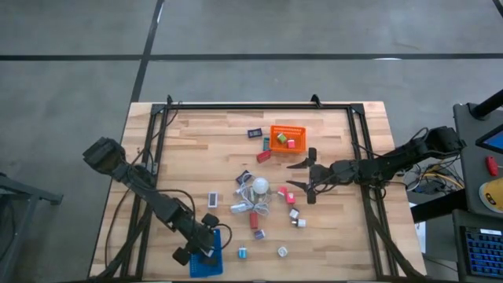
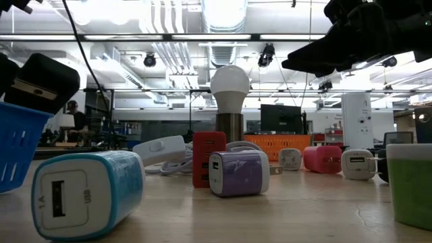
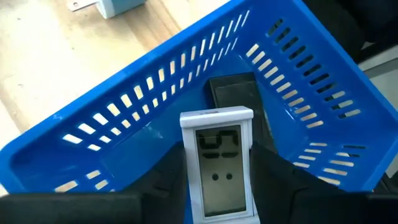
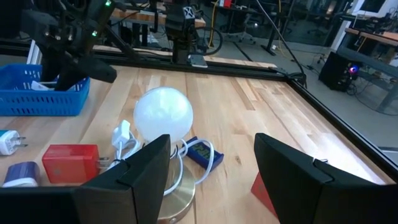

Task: Pick & Place Office items
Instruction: Put the top white timer into the blue bin, then put the white timer into the blue bin

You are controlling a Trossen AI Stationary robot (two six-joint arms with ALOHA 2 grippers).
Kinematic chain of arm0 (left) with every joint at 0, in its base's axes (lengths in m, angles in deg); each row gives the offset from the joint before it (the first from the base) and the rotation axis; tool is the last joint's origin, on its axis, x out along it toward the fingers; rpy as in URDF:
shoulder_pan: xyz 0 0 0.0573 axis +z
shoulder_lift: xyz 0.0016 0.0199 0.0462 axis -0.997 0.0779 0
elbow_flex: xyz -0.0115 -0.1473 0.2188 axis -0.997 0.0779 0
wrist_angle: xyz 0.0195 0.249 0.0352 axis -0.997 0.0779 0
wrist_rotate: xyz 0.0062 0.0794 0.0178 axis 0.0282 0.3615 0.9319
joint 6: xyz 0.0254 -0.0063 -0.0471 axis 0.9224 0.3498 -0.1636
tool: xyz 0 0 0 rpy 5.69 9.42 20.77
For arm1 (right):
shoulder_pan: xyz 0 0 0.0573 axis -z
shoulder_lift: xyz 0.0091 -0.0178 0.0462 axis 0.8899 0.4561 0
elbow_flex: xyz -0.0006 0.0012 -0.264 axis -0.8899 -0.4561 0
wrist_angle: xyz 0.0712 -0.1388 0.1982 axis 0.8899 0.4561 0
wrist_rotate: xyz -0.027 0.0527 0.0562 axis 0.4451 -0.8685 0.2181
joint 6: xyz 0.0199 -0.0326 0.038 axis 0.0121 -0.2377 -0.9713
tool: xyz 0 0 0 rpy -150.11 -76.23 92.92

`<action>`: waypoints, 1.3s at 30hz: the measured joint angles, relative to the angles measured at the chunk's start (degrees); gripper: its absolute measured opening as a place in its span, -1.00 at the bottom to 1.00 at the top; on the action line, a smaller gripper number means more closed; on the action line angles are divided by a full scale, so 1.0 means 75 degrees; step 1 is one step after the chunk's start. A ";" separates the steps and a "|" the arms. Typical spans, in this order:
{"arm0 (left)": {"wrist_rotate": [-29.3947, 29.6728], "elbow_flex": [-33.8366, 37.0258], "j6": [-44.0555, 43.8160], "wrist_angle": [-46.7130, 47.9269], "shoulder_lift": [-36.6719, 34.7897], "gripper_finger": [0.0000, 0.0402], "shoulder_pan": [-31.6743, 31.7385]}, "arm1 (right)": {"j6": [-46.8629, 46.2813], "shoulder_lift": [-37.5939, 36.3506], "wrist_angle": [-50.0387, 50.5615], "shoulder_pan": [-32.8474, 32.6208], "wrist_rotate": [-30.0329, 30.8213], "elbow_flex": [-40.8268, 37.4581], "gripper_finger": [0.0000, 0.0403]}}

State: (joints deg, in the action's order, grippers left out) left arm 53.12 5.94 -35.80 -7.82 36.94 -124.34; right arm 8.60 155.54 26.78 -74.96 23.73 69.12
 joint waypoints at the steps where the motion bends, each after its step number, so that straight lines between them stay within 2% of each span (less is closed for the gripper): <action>1: -0.0036 0.0000 -0.0021 -0.0004 0.0000 -0.35 0.0002 | 0.0000 0.0000 0.0007 0.0000 0.0000 0.0000 0.13; 6: -0.0095 0.0006 -0.0301 -0.0118 -0.0052 -0.32 0.0003 | 0.0000 0.0000 0.0050 0.0000 0.0000 0.0000 0.13; 11: -0.0092 0.0006 -0.0623 -0.0246 -0.0052 0.06 0.0003 | -0.0014 0.0000 0.0053 0.0000 -0.0002 0.0000 0.13; 14: -0.0089 0.0006 -0.0729 -0.0244 -0.0052 0.18 0.0003 | -0.0026 -0.0001 0.0059 0.0000 -0.0003 0.0000 0.13; 20: -0.0036 0.0003 -0.0737 -0.0236 -0.0064 0.20 0.0003 | -0.0026 0.0000 0.0090 0.0000 -0.0003 0.0000 0.13; 25: 0.0176 0.0003 -0.0622 -0.0414 -0.0524 0.18 0.0003 | -0.0029 -0.0001 0.0126 -0.0001 -0.0006 0.0000 0.13; 27: 0.0689 0.0003 -0.0624 -0.0457 -0.0876 0.18 0.0000 | -0.0029 0.0000 0.0143 0.0000 -0.0006 0.0000 0.13; 29: 0.1620 0.0045 -0.0791 -0.0454 -0.1357 0.18 0.0003 | -0.0076 0.0000 0.0142 0.0000 -0.0006 0.0000 0.13; 32: 0.3564 0.0196 -0.1402 -0.0381 -0.2094 0.18 0.0019 | -0.0199 0.0000 0.0151 0.0000 -0.0006 0.0000 0.13; 35: 0.5463 0.0534 -0.2529 -0.0360 -0.2747 0.18 0.0045 | -0.0348 0.0000 0.0149 -0.0003 -0.0006 0.0000 0.13; 37: 0.6049 0.0829 -0.3436 -0.0343 -0.3080 0.18 0.0191 | -0.0445 0.0000 0.0149 -0.0003 -0.0006 0.0000 0.13; 39: 0.6121 0.1132 -0.4492 -0.0326 -0.3294 0.18 0.0479 | -0.0515 0.0000 0.0146 -0.0003 -0.0006 0.0000 0.13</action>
State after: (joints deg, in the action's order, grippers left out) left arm 99.03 14.43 -69.49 -10.26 12.24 -120.75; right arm 4.73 155.54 27.88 -74.98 23.69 69.12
